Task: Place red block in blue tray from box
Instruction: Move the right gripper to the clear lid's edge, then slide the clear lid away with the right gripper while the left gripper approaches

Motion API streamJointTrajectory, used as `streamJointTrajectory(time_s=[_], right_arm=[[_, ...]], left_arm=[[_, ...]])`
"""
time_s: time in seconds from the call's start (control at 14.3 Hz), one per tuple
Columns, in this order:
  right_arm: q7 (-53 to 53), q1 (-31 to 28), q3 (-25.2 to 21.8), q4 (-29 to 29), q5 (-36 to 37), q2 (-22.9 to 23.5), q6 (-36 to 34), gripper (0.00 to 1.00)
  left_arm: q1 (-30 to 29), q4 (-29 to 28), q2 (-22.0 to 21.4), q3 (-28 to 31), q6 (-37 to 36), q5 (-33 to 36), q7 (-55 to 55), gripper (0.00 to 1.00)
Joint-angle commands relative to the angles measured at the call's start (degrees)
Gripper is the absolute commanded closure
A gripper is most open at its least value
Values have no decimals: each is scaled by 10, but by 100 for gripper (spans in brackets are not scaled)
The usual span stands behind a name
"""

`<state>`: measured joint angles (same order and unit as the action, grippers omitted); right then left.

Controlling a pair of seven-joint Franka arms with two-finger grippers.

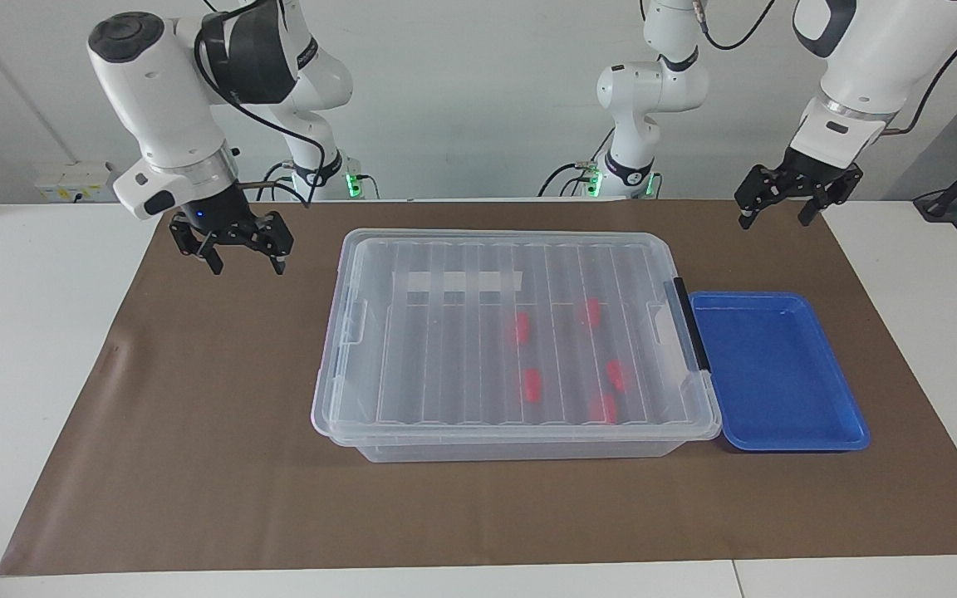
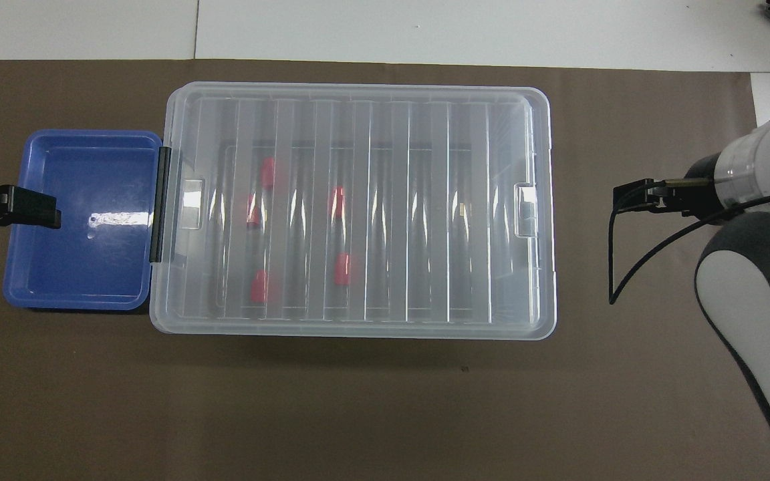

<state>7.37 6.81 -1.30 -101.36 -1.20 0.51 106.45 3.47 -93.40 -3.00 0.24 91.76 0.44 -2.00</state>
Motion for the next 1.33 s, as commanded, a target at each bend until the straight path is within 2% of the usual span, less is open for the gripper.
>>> streamJointTrajectory(time_s=[0.0, 0.14, 0.63, 1.26], right_arm=[[12, 19, 4, -46, -13, 4, 64, 0], [12, 33, 4, -67, -13, 16, 99, 0], [12, 51, 4, -71, -13, 62, 145, 0], [30, 35, 1, -67, -1, 71, 139, 0]], left_arm=[[8, -20, -16, 7, 14, -8, -3, 0], [8, -20, -17, 7, 14, -8, -3, 0], [8, -23, -17, 7, 14, -8, -5, 0], [9, -28, -20, 6, 22, -8, -5, 0]])
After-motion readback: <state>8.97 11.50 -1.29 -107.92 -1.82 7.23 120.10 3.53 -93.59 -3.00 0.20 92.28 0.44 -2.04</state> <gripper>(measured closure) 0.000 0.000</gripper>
